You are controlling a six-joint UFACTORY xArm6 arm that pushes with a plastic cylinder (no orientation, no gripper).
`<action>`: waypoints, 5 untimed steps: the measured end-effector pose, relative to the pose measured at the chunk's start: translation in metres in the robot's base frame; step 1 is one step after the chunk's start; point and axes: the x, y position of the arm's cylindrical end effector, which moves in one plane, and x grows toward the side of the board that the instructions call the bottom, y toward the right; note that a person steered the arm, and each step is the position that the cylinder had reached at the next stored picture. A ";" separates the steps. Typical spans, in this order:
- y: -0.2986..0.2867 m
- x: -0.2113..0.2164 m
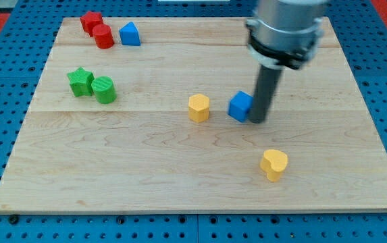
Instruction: Move the blue cube diagonal to the blue triangle
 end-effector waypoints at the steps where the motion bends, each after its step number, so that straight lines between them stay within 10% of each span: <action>1: -0.102 -0.018; 3: 0.012 0.010; 5: -0.114 -0.056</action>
